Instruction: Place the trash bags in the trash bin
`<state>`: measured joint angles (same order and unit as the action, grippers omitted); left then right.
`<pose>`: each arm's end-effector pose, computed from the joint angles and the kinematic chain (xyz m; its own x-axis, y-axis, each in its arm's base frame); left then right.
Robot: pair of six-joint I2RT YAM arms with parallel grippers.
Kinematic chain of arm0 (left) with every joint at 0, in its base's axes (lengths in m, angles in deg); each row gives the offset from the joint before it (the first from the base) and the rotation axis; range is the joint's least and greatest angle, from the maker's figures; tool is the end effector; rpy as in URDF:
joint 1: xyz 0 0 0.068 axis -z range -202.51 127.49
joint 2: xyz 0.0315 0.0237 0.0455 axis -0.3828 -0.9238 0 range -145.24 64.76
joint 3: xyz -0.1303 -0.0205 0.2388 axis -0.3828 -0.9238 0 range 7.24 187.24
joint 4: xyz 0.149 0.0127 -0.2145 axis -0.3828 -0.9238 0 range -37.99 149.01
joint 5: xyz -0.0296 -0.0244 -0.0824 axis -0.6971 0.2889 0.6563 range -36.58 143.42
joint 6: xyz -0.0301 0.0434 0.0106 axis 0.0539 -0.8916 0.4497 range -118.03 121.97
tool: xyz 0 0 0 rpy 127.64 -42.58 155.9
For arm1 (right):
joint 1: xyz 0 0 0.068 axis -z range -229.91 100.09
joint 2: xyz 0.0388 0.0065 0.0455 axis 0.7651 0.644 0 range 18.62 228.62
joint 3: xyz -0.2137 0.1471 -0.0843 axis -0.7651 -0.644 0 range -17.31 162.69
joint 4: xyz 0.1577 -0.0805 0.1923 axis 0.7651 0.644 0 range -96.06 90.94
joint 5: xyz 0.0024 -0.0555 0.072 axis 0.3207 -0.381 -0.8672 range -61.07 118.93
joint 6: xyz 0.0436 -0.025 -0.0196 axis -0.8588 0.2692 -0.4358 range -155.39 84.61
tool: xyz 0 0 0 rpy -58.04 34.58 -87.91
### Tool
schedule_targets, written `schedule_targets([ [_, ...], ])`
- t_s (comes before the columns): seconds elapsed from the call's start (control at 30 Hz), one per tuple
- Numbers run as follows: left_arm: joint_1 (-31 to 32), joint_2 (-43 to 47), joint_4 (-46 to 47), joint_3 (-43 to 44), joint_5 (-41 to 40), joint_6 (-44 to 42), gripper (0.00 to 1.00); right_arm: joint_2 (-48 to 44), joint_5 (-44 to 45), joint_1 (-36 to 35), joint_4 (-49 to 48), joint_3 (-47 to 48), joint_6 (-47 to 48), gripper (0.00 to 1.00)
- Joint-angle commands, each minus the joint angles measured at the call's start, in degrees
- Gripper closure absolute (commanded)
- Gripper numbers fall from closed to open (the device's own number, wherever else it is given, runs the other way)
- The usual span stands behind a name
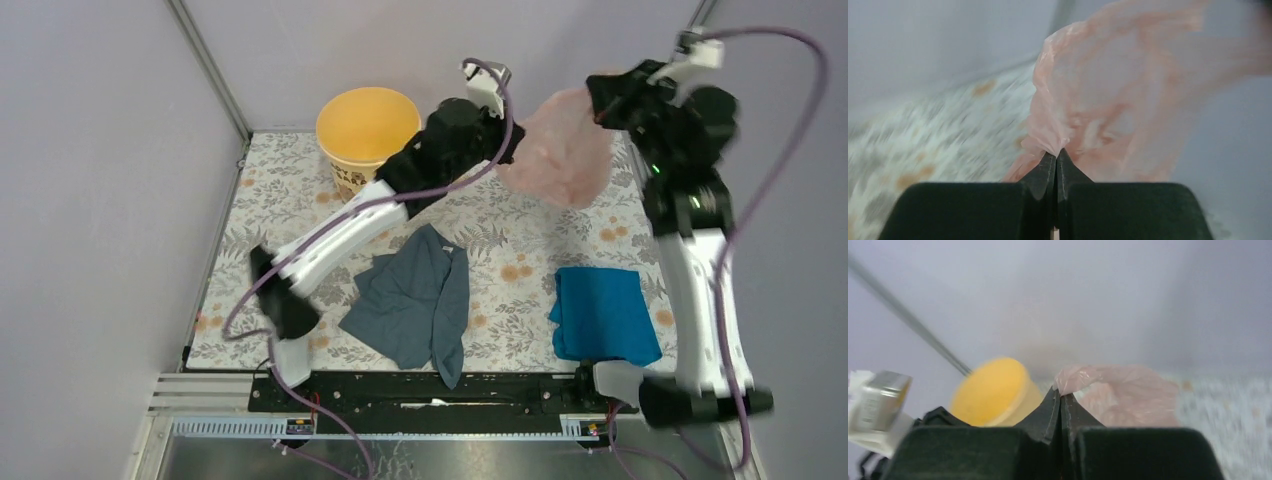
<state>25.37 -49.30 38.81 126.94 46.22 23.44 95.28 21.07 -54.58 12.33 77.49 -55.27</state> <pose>0.3195 -0.3466 0.4109 -0.3966 -0.1030 -0.9122 0.5473 0.7713 -0.3250 0.2812 0.0279 0.5031 -0.0780 0.3317 -0.9402 -0.2024 0.9181 0.3407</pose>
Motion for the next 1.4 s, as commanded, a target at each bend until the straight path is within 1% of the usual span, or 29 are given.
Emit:
schedule_targets([
  [0.0, 7.4, 20.77, 23.15, -10.42, 3.41, -7.81, 1.0, -16.94, -12.1, -0.03, -18.29, -6.92, 1.41, 1.0],
  [0.07, 8.72, 23.26, 24.76, -14.9, 1.58, -8.12, 1.0, -21.1, -13.24, -0.03, -24.01, -12.17, 0.46, 1.0],
  [0.13, 10.43, 24.62, 25.14, -15.85, 1.0, -9.08, 1.0, -23.96, -14.55, -0.02, -27.46, -14.72, -0.79, 1.0],
  [0.2, 14.09, 26.39, 27.67, -17.12, -0.62, -13.76, 1.0, -26.04, -17.09, 0.01, -30.77, -16.7, -1.36, 1.0],
  [0.27, 16.99, 26.92, 29.99, -18.06, -5.58, -18.82, 1.0, -27.62, -16.08, -0.08, -34.4, -20.22, -1.52, 1.0],
  [0.3, 16.99, 25.78, 29.95, -17.87, -10.12, -19.53, 1.0, -27.87, -13.23, -0.07, -35.02, -22.51, -1.36, 1.0],
  [0.37, 13.71, 21.11, 26.41, -15.76, -17.64, -18.39, 1.0, -26.73, -6.81, -0.04, -36.21, -29.13, -1.16, 1.0],
  [0.4, 10.63, 18.11, 22.98, -15.05, -18.47, -15.19, 1.0, -25.13, -2.96, -0.02, -36.03, -32.18, -1.68, 1.0],
  [0.47, 2.77, 10.13, 11.22, -14.17, -12.9, -4.16, 1.0, -19.07, 6.1, 0.01, -29.92, -34.97, -4.77, 1.0],
  [0.5, -0.02, 5.87, 6.37, -13.16, -9.07, 1.42, 1.0, -14.88, 10.36, 0.27, -21.66, -33.7, -7.29, 1.0],
  [0.53, -1.37, 2.04, 1.96, -12.2, -6.2, 4.48, 1.0, -9.96, 12.03, 0.62, -12.23, -31.47, -9.29, 1.0],
  [0.57, -1.41, -0.37, -0.92, -11.56, -6.5, 5.0, 1.0, -5.47, 9.47, 0.99, -6.42, -29.54, -9.55, 1.0],
  [0.63, -0.58, -1.4, -3.06, -10.33, -7.73, 4.16, 1.0, 1.74, 2.4, 1.13, 0.61, -24.87, -7.0, 1.0],
  [0.67, -0.66, -0.52, -3.4, -8.22, -6.38, 3.55, 1.0, 2.94, 0.91, 1.09, 2.83, -22.02, -5.55, 1.0],
  [0.73, -0.7, 2.4, -2.65, -1.83, -2.98, 2.33, 1.0, 0.74, 0.06, 0.99, 3.25, -15.84, -3.31, 1.0],
  [0.8, 0.2, 6.2, 0.57, 4.89, 1.73, -0.19, 1.0, -5.53, -1.94, 0.91, -0.2, -9.78, -1.67, 1.0],
  [0.83, 1.8, 8.62, 3.65, 5.97, 2.53, -3.21, 1.0, -8.01, -4.09, 0.7, -2.69, -7.07, -0.83, 1.0],
  [0.9, 7.41, 16.52, 13.83, 0.75, -0.2, -12.2, 1.0, -13.31, -8.84, 0.62, -9.08, -4.61, 0.61, 1.0],
  [0.93, 9.99, 20.2, 20.1, -5.26, -0.71, -16.04, 1.0, -16.35, -11.01, 0.56, -13.61, -5.71, 1.47, 1.0],
  [1.0, 12.09, 25.09, 29.67, -18.16, -3.69, -17.74, 1.0, -23.04, -11.52, 0.55, -26.78, -14.0, 0.52, 1.0],
  [1.03, 11.39, 25.24, 30.65, -21.24, -8.74, -16.62, 1.0, -25.76, -10.09, 0.54, -31.22, -20.96, -0.88, 1.0],
  [1.07, 9.56, 23.78, 28.36, -22.56, -12.39, -14.73, 1.0, -27.14, -7.25, 0.57, -32.62, -25.97, -2.35, 1.0],
  [1.13, 3.73, 18.04, 15.14, -23.46, -17.15, -4.97, 1.0, -26.05, -0.89, 0.61, -31.03, -35.61, -6.04, 1.0],
  [1.17, 1.11, 14.8, 8.17, -23.46, -17.14, 1.07, 1.0, -23.25, -0.3, 0.56, -28.6, -39.66, -8.65, 1.0],
  [1.2, -1.04, 11.84, 3.61, -24.21, -15.2, 5.54, 1.0, -19.46, -0.56, 0.57, -21.68, -40.94, -10.42, 1.0],
  [1.23, -1.83, 10.23, 2.76, -26.22, -13.03, 6.76, 1.0, -15.72, -2.88, 0.55, -15.65, -41.74, -10.77, 1.0],
  [1.3, -1.67, 10.59, 5.71, -31.15, -11.41, 6.51, 1.0, -13.55, -8.31, 0.59, -17.1, -46.21, -11.98, 1.0],
  [1.33, -1.73, 11.82, 8.32, -32.62, -9.76, 5.5, 1.0, -14.71, -7.52, 0.6, -17.85, -46.87, -12.39, 1.0],
  [1.37, -1.72, 13.2, 10.01, -32.38, -8.83, 4.4, 1.0, -15.87, -6.1, 0.59, -17.72, -44.99, -11.58, 1.0],
])
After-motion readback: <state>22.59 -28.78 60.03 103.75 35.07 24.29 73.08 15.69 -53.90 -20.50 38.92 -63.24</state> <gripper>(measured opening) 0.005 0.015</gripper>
